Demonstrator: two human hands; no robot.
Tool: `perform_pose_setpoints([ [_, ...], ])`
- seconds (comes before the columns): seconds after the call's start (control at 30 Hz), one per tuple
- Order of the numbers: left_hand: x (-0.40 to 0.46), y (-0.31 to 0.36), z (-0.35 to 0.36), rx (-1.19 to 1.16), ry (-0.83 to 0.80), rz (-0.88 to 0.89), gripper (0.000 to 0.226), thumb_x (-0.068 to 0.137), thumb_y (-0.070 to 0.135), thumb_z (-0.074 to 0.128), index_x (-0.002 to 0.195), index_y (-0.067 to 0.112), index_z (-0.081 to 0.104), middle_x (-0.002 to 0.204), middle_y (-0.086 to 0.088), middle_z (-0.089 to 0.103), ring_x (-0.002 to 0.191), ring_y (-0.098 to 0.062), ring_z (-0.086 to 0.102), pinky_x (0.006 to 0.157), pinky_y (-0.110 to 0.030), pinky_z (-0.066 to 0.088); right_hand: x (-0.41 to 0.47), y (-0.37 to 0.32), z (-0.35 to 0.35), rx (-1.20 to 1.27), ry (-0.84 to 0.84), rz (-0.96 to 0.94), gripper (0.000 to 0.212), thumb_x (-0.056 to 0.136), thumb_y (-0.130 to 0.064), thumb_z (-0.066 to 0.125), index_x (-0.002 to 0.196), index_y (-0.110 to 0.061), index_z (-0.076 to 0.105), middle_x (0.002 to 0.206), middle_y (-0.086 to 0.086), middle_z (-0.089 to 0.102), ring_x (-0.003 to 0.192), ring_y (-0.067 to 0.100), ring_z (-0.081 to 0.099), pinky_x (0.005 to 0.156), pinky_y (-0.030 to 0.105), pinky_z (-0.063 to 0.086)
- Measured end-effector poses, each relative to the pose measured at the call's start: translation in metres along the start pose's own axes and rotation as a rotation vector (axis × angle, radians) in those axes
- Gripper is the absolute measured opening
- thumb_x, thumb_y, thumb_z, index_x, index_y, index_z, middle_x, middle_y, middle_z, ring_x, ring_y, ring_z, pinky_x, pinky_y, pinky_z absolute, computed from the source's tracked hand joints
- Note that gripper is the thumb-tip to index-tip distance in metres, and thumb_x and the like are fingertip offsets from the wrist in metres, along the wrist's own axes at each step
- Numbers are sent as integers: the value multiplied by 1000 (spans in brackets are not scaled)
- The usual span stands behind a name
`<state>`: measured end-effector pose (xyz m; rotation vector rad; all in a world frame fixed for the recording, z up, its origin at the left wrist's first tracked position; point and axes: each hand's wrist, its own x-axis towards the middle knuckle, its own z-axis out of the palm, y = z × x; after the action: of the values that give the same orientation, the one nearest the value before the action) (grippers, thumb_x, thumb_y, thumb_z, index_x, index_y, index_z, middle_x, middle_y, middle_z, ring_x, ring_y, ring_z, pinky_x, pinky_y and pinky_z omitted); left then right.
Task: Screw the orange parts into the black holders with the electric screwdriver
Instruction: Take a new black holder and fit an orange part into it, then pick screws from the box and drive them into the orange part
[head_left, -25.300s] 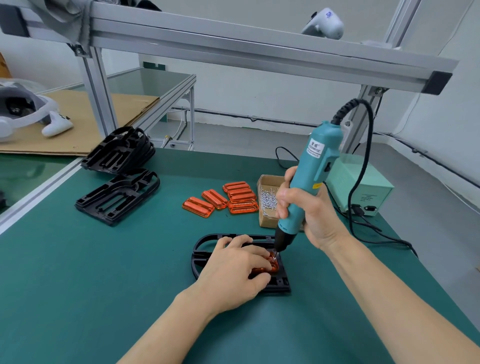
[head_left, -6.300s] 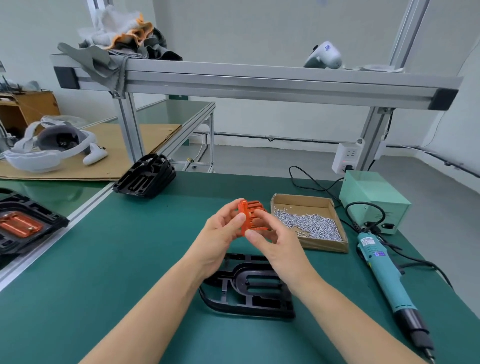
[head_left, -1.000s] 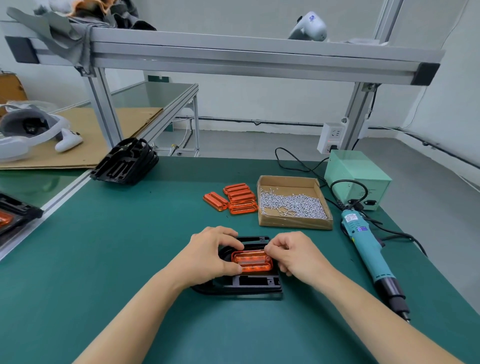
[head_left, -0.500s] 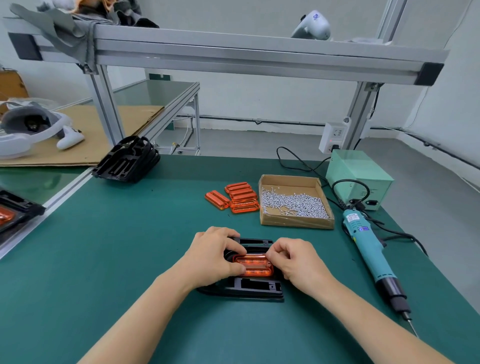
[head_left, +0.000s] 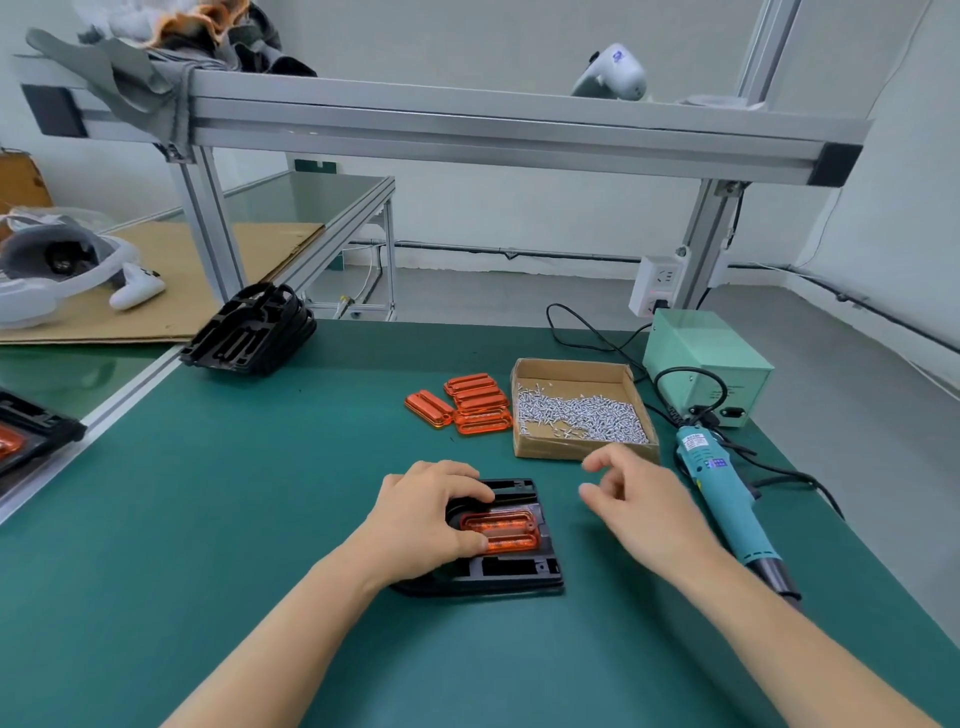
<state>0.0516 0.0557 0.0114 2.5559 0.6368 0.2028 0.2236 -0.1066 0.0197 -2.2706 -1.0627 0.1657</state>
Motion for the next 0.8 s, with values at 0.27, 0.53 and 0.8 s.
perform_pose_setpoints([
  [0.27,8,13,-5,-93,-33,14,40,81,39,69,120,36,61,138,17,45,128,-7,35,112,-39,25,0,52,-53,-697,-25,333,62,90,-55,53,139,-20,38,128,3,42,120,23,42,83,32,44],
  [0.53,33,42,5,-103,-5,99,31,84,31,66,115,30,65,134,13,51,125,-9,41,110,-37,28,0,67,-52,-721,-76,431,72,90,-59,48,146,-27,18,116,2,51,96,23,56,64,28,41],
  [0.8,83,56,3,-160,120,57,24,87,19,62,109,25,69,119,3,63,109,-16,54,95,-32,43,-5,80,-59,-348,-72,456,73,89,-44,56,149,-29,18,99,0,57,83,21,57,60,30,40],
])
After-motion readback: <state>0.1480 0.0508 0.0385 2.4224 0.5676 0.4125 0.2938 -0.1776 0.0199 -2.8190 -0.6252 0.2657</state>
